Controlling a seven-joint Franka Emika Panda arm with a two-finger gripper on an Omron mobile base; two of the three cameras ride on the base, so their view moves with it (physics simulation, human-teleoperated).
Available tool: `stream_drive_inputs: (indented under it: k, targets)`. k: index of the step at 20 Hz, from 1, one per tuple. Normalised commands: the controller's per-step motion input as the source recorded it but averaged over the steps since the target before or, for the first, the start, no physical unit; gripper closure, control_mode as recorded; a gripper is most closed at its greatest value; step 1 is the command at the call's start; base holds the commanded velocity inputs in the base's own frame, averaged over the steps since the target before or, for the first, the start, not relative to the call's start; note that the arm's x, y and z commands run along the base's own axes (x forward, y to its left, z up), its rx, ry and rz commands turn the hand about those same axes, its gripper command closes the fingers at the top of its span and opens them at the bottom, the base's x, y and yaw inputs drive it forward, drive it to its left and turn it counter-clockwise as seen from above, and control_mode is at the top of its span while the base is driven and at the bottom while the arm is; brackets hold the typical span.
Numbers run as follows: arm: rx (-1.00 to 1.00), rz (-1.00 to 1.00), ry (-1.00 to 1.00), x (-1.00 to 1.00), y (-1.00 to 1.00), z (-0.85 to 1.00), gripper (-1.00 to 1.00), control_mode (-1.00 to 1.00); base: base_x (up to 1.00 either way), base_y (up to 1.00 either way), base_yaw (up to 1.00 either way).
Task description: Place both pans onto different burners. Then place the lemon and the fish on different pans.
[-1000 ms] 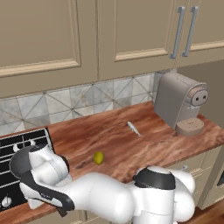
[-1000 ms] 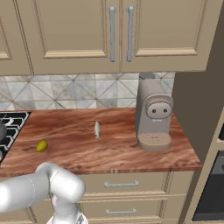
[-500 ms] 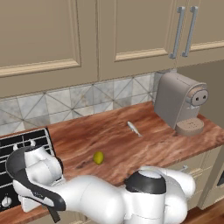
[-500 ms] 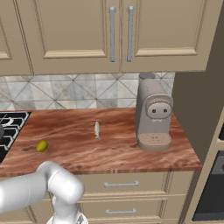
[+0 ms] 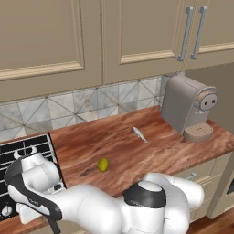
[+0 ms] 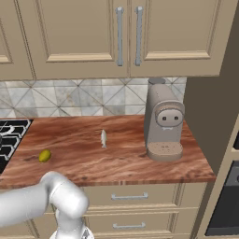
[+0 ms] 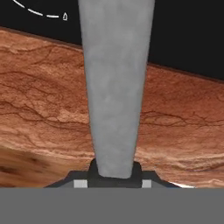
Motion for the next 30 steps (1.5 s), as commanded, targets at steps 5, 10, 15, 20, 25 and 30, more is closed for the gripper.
stream_drive_inputs:
  k: [5,10,15,20,25,30]
  targets:
    - [0.00,-0.02,0.03,-0.44,-0.04,0.07,-1.00,-1.00,0.00,0.00,0.00]
    - [0.00,0.00,0.00,-0.51,-0.14,0.26,-1.00,-1.00,0.00,0.00,0.00]
    - [0.00,0.00,-0.01,-0.59,-0.15,0.62,-1.00,-1.00,0.00,0.00,0.00]
    - [0.00,0.00,-0.05,-0.74,-0.46,0.85,-1.00,-1.00,0.00,0.00,0.00]
    - [0.00,0.00,-0.11,-0.96,-0.78,0.91,-1.00,-1.00,0.00,0.00,0.00]
    - [0.00,0.01,-0.16,-0.94,-0.80,0.96,-1.00,-1.00,0.00,0.00,0.00]
